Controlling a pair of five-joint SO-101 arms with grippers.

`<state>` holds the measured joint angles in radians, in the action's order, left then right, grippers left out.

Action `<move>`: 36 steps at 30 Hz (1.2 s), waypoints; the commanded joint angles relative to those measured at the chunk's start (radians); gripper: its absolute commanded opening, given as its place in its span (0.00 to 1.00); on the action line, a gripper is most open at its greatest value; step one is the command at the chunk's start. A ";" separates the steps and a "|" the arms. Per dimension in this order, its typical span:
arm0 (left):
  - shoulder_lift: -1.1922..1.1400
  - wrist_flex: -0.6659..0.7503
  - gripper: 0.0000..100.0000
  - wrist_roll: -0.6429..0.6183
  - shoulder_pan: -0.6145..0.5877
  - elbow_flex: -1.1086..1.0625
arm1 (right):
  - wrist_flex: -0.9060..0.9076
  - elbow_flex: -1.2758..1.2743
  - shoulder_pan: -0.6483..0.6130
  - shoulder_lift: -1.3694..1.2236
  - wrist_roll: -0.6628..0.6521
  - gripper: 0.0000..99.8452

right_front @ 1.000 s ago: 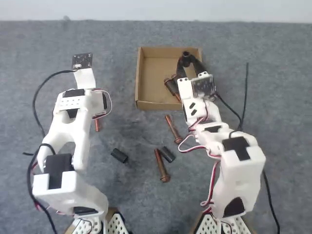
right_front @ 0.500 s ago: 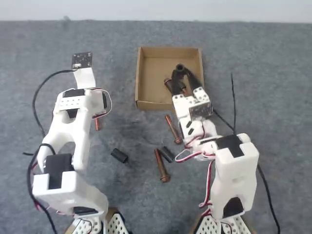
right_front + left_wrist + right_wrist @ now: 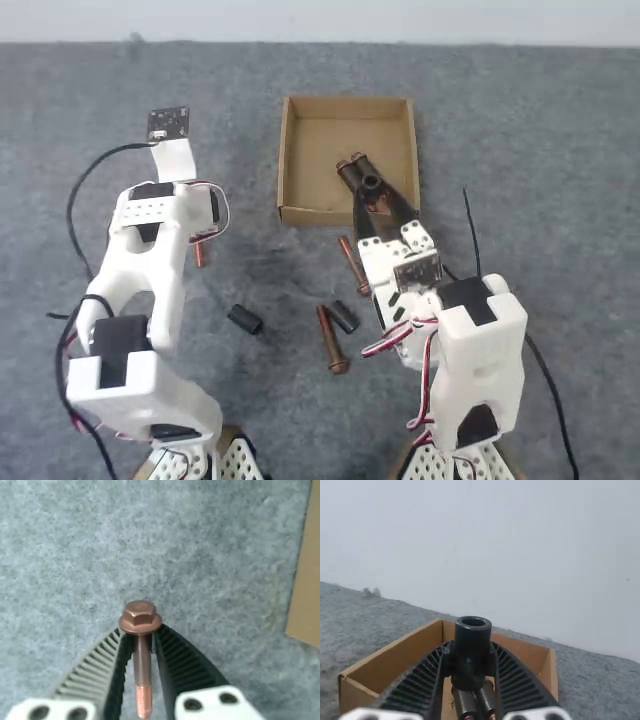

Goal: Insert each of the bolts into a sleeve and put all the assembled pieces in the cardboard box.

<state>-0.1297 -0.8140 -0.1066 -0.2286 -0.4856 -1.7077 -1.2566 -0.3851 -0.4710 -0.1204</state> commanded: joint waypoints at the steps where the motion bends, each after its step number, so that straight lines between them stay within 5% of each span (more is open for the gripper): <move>1: 0.041 0.025 0.01 0.012 0.002 0.015 | -0.047 -0.058 -0.030 0.028 -0.009 0.01; 36: 0.037 0.100 0.01 0.006 0.044 -0.021 | -0.036 -0.385 -0.157 0.246 -0.008 0.01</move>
<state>-0.1297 -0.7618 -0.1066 -0.1918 -0.5224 -1.7261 -1.6187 -0.5370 -0.2624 -0.1204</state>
